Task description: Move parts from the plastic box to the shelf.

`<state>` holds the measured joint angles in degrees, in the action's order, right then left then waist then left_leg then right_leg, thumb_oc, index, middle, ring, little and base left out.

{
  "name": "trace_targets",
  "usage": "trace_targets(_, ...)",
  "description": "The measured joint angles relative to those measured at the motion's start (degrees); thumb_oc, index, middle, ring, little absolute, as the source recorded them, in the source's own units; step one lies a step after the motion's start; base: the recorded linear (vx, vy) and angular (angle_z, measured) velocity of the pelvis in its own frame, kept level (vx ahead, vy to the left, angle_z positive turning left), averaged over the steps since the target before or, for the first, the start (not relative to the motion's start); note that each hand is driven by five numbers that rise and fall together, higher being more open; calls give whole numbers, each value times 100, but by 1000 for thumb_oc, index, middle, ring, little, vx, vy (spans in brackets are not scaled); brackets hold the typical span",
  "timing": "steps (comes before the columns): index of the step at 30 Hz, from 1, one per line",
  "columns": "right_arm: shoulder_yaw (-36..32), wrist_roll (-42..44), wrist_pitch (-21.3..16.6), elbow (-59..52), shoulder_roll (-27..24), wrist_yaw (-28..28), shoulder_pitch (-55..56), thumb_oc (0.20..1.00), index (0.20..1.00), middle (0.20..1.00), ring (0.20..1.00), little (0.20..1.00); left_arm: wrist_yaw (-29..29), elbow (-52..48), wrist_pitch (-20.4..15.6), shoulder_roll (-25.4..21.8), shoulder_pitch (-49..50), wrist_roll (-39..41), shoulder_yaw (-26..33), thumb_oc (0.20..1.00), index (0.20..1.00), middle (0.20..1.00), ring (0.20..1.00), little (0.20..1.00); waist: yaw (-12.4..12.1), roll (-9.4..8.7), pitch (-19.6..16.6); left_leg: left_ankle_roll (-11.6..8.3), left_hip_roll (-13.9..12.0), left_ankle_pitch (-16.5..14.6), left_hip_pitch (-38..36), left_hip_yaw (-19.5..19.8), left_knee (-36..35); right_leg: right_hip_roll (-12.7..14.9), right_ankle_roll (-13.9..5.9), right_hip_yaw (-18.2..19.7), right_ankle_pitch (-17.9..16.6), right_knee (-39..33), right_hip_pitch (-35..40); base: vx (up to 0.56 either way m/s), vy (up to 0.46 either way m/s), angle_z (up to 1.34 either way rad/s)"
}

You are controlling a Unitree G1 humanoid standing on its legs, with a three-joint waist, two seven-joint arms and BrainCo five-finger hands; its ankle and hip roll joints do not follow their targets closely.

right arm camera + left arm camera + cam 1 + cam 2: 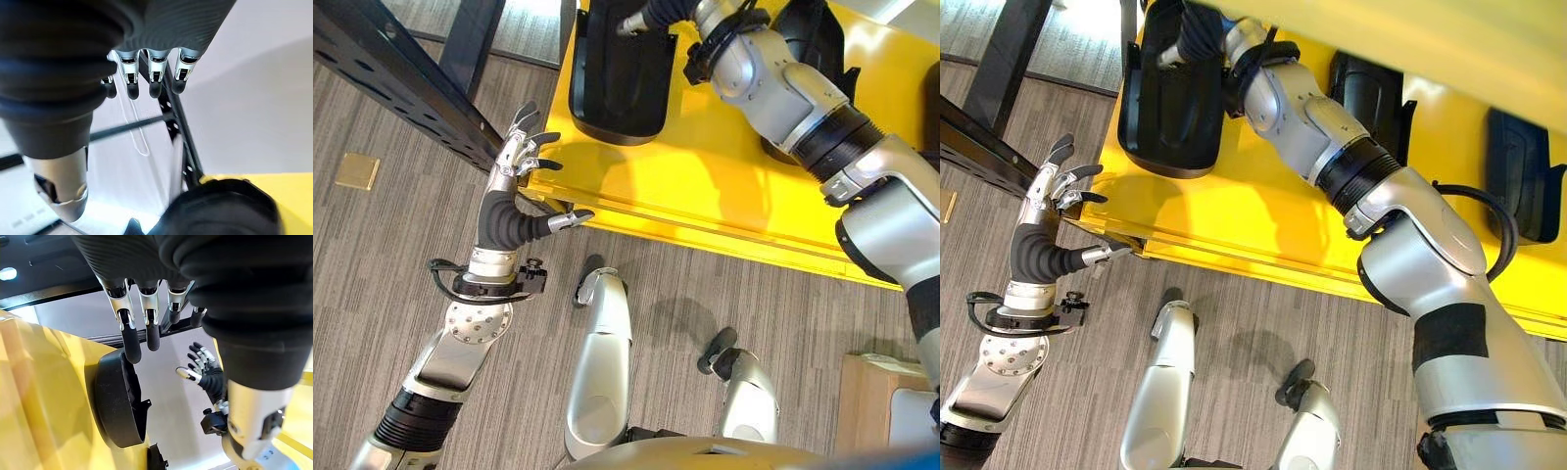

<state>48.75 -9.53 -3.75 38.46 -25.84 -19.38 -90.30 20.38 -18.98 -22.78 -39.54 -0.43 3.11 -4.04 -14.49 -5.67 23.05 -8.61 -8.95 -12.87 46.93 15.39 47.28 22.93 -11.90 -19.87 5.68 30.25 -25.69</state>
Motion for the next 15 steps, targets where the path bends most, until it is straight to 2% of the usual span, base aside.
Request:
trace_targets(10,-395,199,-40,-612,-56,-115,70,1000,1000,1000,1000,1000,159,13,131,-10,165,3,208,1000,1000,1000,1000,1000,124,14,9,42,-14,31,-13,-145,-4,35,43,199,-34,87,-181,-19,0,-4)
trace_targets(13,-463,212,-85,-1106,-424,-101,259,1000,1000,1000,1000,1000,241,39,250,-7,166,6,207,1000,1000,1000,1000,1000,153,54,33,64,4,94,-30,-297,19,99,48,387,-67,182,-313,-122,25,-14)
trace_targets(15,-471,211,-171,-1275,-729,-100,341,1000,1000,1000,1000,1000,263,104,322,-8,142,7,258,1000,1000,1000,1000,1000,203,173,112,143,-2,88,-66,-374,5,124,32,489,-109,221,-344,-3,-31,-15)
